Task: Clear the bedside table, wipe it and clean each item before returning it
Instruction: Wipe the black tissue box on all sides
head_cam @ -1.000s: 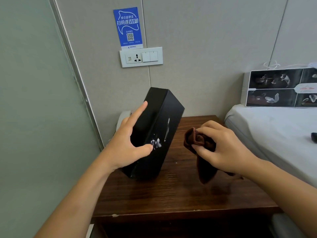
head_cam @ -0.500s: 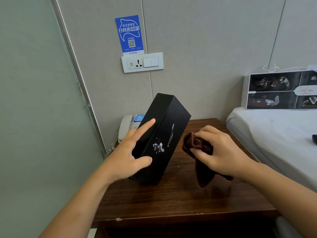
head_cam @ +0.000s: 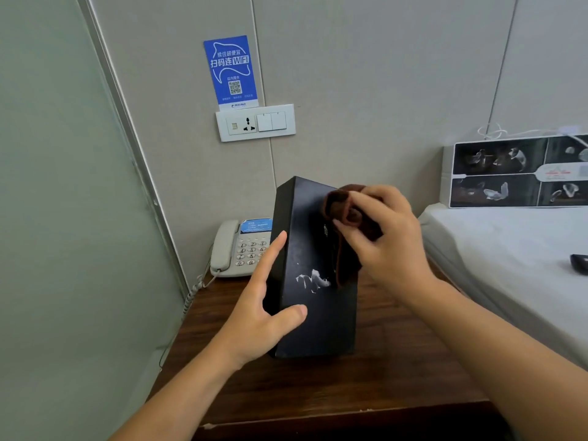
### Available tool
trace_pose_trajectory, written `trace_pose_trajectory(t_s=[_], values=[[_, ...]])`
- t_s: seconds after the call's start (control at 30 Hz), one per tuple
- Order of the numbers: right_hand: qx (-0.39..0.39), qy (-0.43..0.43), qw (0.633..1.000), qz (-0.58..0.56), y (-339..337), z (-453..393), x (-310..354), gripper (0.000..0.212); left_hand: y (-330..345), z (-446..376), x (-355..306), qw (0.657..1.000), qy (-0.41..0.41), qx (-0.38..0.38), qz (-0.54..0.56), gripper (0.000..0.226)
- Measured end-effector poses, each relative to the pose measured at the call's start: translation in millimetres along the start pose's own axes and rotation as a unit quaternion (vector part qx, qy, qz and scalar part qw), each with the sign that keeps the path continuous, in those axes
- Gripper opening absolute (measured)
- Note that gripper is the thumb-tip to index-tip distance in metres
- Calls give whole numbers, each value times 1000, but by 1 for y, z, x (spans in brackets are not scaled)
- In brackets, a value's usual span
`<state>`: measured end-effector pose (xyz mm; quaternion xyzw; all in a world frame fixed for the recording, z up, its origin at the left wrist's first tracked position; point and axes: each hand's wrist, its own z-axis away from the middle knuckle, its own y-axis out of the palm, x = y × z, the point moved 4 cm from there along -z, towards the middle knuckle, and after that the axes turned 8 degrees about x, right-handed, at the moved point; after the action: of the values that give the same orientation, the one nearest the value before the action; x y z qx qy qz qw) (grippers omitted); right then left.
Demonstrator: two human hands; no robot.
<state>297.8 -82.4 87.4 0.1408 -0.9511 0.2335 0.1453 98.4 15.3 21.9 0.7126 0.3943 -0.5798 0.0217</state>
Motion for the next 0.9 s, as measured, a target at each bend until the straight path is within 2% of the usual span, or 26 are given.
trace_pose_trajectory(t_s=[0.1,0.2,0.3,0.4,0.47,0.6,0.77,0.83,0.9], values=[[68,-13,996,51,20,7,3,39,-3,-2,-2,1000,2,13,-25,102],[138,37,989,37,31,14,6,48,-9,-5,-4,998,2,22,-54,104],[113,79,990,5,34,7,8,43,-12,-5,-4,996,-12,32,-82,108],[96,74,992,-19,33,-3,3,28,-14,-6,-7,994,-22,36,-101,112],[101,73,992,-24,31,-7,-5,30,-15,-7,-8,993,-24,36,-108,114],[170,6,985,12,30,9,-4,47,-15,-7,-6,995,-12,33,-91,116],[276,-105,955,1,33,65,19,35,-19,-5,2,999,-16,19,-28,114],[257,-102,961,-5,32,58,17,33,-19,-4,2,999,-15,28,-36,115],[183,-64,981,-11,26,37,8,35,-18,-5,1,998,-18,34,-51,116]])
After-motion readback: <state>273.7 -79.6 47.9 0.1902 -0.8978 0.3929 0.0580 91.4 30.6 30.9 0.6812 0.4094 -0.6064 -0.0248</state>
